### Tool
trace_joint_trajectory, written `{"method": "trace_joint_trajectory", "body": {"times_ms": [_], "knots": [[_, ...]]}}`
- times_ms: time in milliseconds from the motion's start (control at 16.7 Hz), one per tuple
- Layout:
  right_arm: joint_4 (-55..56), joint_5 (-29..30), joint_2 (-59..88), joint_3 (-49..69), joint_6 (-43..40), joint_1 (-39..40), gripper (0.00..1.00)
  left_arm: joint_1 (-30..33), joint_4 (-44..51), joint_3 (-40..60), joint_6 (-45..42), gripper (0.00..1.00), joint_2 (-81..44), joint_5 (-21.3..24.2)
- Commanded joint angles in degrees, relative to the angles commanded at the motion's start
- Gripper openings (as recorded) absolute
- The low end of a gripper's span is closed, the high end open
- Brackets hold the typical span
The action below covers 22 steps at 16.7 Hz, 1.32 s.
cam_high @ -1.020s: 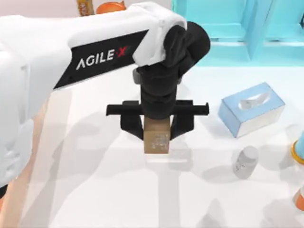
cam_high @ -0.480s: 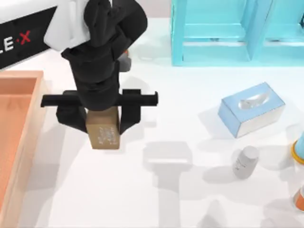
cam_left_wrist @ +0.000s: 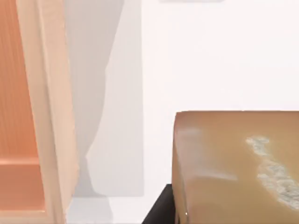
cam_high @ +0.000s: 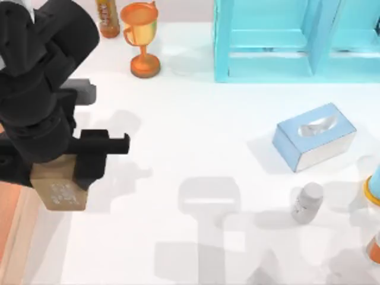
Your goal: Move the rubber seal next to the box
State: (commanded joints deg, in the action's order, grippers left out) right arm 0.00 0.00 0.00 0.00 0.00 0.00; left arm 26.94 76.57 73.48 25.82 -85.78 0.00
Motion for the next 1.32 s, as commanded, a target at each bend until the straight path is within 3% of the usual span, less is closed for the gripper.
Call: {"method": "trace_joint_trajectory", "body": {"times_ms": [240,600,1080,1320], "knots": [[0.0,0.0,0.0,0.0,0.0,0.0,1.0,-3.79,2.66,-5.39,-3.63,0.0,7.07,0.03],[0.0,0.0,0.0,0.0,0.0,0.0,1.0,-3.74,2.54,-5.67,-3.89,0.0,7.21,-0.05],[0.0,0.0,0.0,0.0,0.0,0.0,1.0,-4.29,-11.33,-18.75,-4.13,0.0,6.64,0.0],[0.0,0.0,0.0,0.0,0.0,0.0,1.0,-4.29,-12.19,-19.61,-4.15,0.0,6.37,0.01]]}}
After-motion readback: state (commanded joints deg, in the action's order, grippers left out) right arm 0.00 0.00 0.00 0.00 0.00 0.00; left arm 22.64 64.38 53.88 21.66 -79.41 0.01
